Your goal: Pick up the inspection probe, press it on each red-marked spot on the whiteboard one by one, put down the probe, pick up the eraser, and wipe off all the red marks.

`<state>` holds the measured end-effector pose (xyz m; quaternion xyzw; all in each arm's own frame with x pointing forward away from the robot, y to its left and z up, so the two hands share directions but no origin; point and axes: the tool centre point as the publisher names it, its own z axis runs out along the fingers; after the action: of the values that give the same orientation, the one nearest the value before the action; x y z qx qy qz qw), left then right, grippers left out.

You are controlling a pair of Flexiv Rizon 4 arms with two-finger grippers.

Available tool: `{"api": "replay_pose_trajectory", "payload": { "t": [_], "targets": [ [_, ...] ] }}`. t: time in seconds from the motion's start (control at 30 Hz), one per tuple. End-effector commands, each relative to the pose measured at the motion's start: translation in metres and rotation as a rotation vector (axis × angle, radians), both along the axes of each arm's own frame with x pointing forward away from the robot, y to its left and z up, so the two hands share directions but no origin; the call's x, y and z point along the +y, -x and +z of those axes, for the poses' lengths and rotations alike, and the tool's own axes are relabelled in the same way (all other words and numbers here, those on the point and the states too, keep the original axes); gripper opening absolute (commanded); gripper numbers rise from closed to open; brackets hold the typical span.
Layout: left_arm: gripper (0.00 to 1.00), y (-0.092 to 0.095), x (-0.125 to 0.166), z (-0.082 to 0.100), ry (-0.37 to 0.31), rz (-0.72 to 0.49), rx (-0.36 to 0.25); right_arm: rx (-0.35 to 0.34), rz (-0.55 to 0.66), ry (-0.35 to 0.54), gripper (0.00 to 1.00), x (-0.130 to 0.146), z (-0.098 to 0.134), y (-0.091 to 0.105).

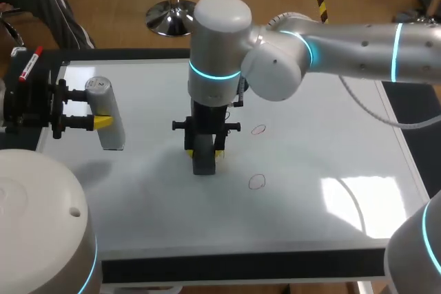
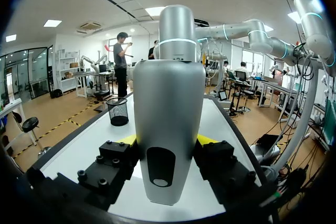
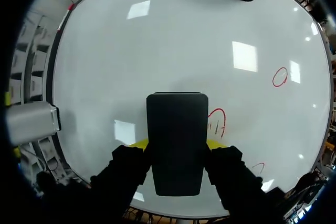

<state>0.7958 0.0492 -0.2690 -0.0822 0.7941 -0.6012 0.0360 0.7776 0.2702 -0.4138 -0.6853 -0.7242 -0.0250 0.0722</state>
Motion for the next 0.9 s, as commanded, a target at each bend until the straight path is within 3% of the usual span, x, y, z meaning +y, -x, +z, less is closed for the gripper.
{"api": "replay_pose_trajectory", "payload": {
  "t": [0.03,0.37,0.9],
  "targets": [
    [0.00,0.001,0.001,0.001,0.002,-0.001,-0.002,0.005,0.005,-0.004,0.00,0.007,-0.001,-0.002],
    [0.00,0.001,0.001,0.001,0.002,-0.001,-0.002,0.002,0.021,-0.009,0.00,0.013,-0.010,-0.002],
    [0.00,0.001,0.001,0.001,0.002,-0.001,-0.002,-0.003,0.000,0.006,0.00,-0.012,-0.026,-0.001]
  ]
}}
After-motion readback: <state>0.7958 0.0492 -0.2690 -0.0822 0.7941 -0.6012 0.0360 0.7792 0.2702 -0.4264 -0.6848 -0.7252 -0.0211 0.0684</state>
